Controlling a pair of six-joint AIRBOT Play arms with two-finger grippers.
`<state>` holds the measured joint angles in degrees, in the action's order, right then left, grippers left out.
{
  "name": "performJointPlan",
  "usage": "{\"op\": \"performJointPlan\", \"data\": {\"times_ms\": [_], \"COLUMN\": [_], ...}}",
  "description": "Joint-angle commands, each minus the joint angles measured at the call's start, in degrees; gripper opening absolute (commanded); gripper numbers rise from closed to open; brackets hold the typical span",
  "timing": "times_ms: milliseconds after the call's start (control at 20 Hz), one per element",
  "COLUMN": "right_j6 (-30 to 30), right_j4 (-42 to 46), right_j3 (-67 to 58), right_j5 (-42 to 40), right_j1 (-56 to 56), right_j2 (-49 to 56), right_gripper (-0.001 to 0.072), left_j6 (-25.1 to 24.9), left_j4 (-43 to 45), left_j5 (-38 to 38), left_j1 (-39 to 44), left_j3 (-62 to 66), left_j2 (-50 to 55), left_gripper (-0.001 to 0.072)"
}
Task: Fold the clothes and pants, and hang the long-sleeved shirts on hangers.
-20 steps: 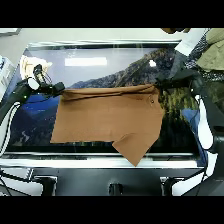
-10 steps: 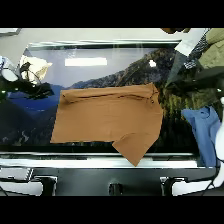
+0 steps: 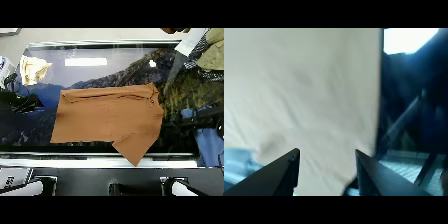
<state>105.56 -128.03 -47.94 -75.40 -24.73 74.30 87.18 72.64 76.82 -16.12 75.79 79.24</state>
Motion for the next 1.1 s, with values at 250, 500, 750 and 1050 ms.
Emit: {"op": "performJointPlan", "data": {"times_ms": [250,500,750,1050], "right_j6": [9.5,11.7,12.4,13.8], "right_j4": [-5.1,-9.6,-9.5,-9.6], "right_j3": [12.1,12.1,12.2,12.1], "right_j5": [7.7,8.8,7.9,8.2], "right_j1": [-0.3,-0.3,-0.3,-0.3], "right_j2": [2.4,6.0,7.9,7.9], "right_gripper": [0.0415,0.0409,0.0294,0.0028], "left_j6": [-0.1,5.0,4.7,-6.2], "left_j4": [0.0,0.0,0.0,-13.3], "left_j5": [-0.3,2.2,2.6,-1.4], "left_j1": [-0.6,-0.7,-6.0,-22.2], "left_j3": [-1.8,-1.8,-5.4,-27.6], "left_j2": [-0.9,-1.0,-4.5,-14.6], "left_gripper": [0.047,0.0471,0.0471,0.0469]}}
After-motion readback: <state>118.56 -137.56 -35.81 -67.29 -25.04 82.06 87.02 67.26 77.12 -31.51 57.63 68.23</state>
